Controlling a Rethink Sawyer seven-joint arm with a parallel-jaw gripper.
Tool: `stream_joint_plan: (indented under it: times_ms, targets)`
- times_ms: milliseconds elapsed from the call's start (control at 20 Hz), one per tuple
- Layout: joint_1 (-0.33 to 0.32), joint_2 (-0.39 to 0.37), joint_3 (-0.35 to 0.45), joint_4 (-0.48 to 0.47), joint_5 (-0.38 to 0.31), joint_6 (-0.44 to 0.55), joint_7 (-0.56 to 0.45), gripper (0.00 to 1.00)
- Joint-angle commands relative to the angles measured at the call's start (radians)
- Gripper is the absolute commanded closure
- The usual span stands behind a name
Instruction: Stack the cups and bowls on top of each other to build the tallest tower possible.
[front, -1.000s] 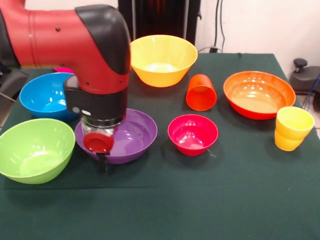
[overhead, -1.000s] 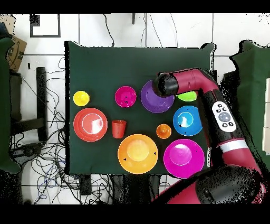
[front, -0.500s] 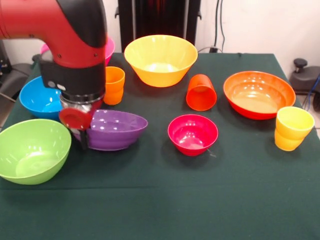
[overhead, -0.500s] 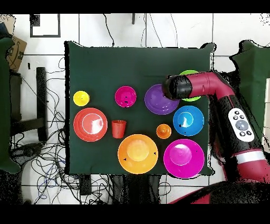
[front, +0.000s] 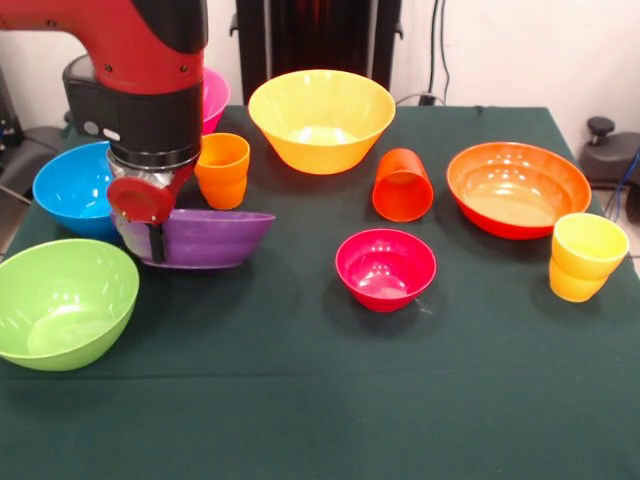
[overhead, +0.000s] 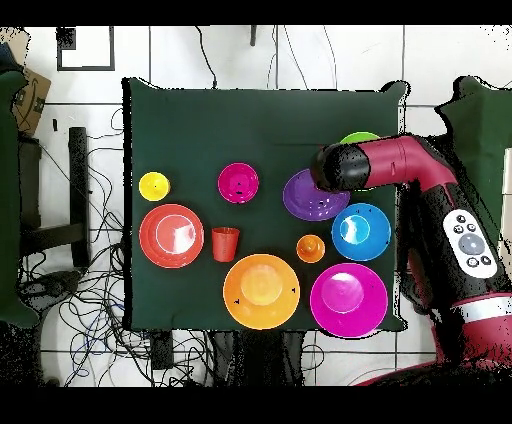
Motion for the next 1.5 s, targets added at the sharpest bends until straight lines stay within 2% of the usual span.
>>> stream_joint_plan:
  times_ms: [50,350,550,750,1100,1500]
  targets:
    - [0.005,-0.009,-0.041,0.027,0.025,0.153,-0.272,1.0]
    - [0.026,0.007,-0.051,-0.002,0.052,0.211,-0.224,1.0]
    - [0.029,-0.04,-0.047,0.023,0.087,0.249,-0.177,1.0]
    - [0.04,-0.044,-0.048,0.026,0.127,0.264,-0.087,1.0]
    - [0.04,-0.071,-0.065,0.036,0.182,0.324,-0.037,1.0]
    - [0.037,-0.116,-0.045,0.038,0.317,0.356,0.065,1.0]
